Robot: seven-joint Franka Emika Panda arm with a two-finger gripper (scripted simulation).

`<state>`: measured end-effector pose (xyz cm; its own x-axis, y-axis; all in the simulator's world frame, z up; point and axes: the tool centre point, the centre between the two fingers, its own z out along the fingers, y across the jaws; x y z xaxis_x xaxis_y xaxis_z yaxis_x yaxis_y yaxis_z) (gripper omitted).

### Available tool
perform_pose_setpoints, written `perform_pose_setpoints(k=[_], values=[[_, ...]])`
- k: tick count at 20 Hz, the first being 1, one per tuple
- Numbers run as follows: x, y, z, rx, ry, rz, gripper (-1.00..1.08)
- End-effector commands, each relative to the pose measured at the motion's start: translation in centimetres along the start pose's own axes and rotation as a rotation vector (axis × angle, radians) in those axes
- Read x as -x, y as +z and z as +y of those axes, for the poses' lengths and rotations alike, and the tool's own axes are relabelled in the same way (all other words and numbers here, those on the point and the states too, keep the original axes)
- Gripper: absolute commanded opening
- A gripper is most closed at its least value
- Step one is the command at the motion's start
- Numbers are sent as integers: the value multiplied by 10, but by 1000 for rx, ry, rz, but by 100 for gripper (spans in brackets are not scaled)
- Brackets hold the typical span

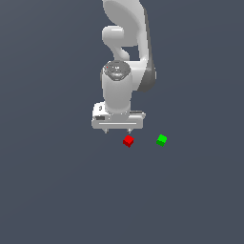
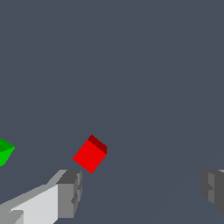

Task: Stack the red cube on top of the green cube.

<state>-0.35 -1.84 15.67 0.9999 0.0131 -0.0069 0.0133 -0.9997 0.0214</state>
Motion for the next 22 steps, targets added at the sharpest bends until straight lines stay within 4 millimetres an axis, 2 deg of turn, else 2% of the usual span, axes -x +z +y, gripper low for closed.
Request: perform_pose_setpoints(k=[1, 11, 22], values=[[0, 0, 0, 0, 0, 0, 100], [4, 8, -4, -2, 64, 0, 100], [17, 36, -20, -9, 281, 0, 100]])
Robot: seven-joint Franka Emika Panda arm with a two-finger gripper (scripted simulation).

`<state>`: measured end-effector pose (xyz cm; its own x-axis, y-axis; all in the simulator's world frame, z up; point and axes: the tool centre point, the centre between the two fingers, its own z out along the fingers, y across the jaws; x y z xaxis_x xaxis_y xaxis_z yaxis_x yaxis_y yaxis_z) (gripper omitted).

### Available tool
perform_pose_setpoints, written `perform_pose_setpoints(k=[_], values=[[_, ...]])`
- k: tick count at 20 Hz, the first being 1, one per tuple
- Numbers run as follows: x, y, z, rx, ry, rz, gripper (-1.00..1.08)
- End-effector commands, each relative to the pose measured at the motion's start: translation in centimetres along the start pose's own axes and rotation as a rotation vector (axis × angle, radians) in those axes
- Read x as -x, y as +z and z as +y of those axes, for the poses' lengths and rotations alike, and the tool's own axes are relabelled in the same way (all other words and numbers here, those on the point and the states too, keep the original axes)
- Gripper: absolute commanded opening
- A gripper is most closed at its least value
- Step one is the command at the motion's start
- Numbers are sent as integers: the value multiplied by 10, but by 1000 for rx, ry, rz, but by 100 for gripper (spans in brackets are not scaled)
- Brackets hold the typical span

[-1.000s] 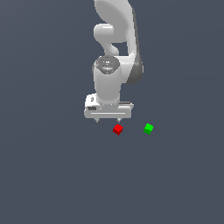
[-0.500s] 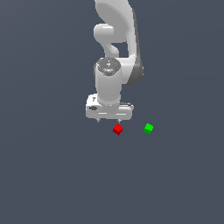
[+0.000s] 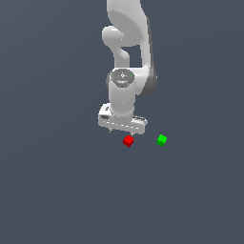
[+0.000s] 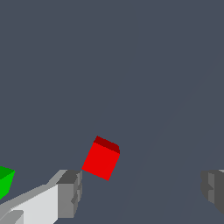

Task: Stack the red cube on top of the green cube.

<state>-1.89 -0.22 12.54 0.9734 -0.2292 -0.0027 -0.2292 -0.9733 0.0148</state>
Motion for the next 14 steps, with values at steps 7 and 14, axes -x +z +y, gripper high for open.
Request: perform_pose_setpoints(k=[7, 14], values=[[13, 27, -15, -7, 211, 0, 100], [19, 45, -27, -11, 346, 0, 100]])
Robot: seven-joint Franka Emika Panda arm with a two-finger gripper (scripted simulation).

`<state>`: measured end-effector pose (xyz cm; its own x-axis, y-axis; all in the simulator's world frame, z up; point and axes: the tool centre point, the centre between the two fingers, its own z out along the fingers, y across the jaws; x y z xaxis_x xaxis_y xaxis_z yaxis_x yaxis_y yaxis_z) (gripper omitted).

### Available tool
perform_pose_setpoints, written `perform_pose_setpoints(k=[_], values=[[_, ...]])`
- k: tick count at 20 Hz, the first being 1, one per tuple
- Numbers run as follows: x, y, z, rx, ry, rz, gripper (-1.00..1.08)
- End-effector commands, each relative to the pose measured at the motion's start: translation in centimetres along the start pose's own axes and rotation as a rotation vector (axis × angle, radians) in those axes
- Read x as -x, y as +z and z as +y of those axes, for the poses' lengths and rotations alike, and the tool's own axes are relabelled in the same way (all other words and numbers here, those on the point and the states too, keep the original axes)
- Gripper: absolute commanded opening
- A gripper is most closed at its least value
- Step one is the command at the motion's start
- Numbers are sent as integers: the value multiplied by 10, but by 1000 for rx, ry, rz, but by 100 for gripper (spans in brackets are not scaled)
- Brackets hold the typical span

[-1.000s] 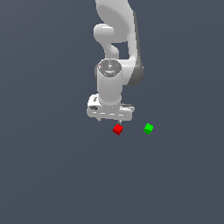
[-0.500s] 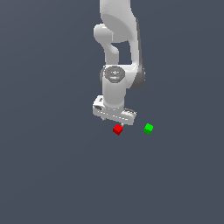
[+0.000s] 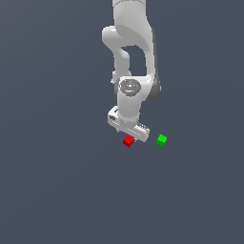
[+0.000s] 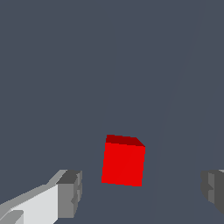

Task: Stack the red cube on top of the green cube.

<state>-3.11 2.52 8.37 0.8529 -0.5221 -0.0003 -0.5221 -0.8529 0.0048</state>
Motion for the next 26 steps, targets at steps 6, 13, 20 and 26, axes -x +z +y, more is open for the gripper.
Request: perform_pose_setpoints(k=[6, 13, 20, 26], values=[[5, 12, -7, -4, 95, 0, 100], [6, 15, -9, -5, 115, 0, 100], [6, 15, -9, -5, 109, 0, 100], [6, 35, -8, -5, 108, 0, 100]])
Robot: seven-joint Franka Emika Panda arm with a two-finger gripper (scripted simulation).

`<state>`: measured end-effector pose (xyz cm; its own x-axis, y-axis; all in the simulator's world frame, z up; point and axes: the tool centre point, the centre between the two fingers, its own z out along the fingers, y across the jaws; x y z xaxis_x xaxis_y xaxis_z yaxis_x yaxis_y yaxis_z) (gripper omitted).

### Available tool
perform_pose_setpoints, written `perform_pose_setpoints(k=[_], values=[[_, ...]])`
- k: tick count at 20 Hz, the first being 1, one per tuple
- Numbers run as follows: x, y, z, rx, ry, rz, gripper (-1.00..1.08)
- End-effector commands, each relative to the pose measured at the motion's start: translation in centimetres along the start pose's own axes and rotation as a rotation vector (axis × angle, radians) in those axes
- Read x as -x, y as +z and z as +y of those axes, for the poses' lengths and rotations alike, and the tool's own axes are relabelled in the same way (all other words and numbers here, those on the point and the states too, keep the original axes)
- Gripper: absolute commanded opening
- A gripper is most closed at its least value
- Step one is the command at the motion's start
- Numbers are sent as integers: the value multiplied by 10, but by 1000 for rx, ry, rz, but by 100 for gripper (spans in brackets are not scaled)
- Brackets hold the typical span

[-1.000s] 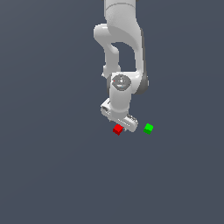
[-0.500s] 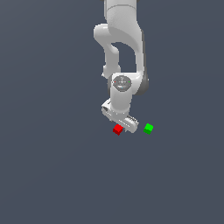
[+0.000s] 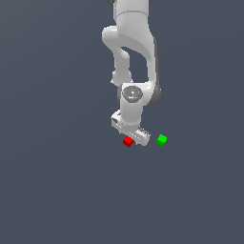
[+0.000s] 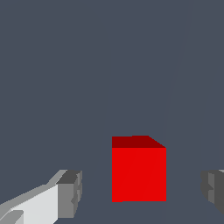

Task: Stack the red cube on top of the green cube.

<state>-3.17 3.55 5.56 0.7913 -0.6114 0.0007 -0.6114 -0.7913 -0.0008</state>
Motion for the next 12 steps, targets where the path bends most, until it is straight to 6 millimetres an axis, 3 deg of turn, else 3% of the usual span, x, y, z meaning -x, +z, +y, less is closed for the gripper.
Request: perform_pose_setpoints(k=[1, 5, 10, 11, 12], values=[[1, 12, 1, 1, 0, -1, 100], [1, 29, 1, 1, -1, -1, 100], [0, 36, 0, 1, -1, -1, 100], [0, 36, 0, 1, -1, -1, -100], [0, 36, 0, 1, -1, -1, -100]])
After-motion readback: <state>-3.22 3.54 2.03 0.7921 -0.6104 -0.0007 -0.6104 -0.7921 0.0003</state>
